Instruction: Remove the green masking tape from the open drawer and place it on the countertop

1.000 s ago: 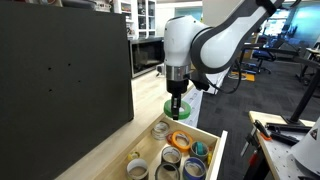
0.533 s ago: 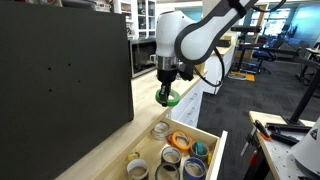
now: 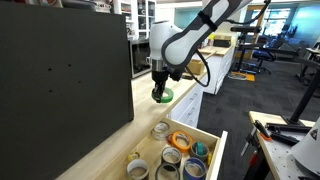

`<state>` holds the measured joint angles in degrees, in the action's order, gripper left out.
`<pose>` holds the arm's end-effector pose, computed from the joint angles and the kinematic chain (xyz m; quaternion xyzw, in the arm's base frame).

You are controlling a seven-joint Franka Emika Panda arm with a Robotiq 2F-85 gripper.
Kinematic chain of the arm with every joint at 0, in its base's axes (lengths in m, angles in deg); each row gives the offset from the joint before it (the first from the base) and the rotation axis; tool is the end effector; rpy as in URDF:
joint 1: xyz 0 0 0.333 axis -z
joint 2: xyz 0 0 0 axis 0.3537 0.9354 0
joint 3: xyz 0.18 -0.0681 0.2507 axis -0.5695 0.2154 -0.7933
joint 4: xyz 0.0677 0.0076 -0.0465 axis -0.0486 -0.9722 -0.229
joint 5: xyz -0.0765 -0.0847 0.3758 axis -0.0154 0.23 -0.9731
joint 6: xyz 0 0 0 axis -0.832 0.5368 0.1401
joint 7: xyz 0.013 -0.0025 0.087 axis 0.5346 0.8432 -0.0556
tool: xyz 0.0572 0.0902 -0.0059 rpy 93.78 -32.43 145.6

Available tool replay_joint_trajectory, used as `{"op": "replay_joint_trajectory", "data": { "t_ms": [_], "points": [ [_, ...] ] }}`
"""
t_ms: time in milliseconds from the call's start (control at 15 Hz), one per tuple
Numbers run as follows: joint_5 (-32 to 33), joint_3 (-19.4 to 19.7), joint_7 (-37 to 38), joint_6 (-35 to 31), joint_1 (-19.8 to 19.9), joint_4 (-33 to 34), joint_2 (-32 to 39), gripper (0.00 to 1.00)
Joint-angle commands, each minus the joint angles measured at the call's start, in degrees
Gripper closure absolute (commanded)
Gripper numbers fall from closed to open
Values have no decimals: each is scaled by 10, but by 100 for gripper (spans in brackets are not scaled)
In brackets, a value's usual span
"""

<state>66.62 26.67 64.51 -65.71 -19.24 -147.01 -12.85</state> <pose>0.6182 -0.0631 0.2571 0.9976 0.0109 0.0315 0.0608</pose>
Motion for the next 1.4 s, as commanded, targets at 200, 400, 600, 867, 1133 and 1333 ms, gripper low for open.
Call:
{"op": "replay_joint_trajectory", "data": {
  "t_ms": [200,400,600,867,1133,1333],
  "points": [
    [12,11,-10,12,10,84,85,88],
    [21,13,-14,7,7,86,88,44],
    [31,14,-10,4,-1,55,54,25],
    [45,13,-6,22,-11,11,-1,1],
    [32,-2,-10,63,-11,-47,-68,0],
    [21,-15,-18,81,-7,-92,-115,0]
  ]
}}
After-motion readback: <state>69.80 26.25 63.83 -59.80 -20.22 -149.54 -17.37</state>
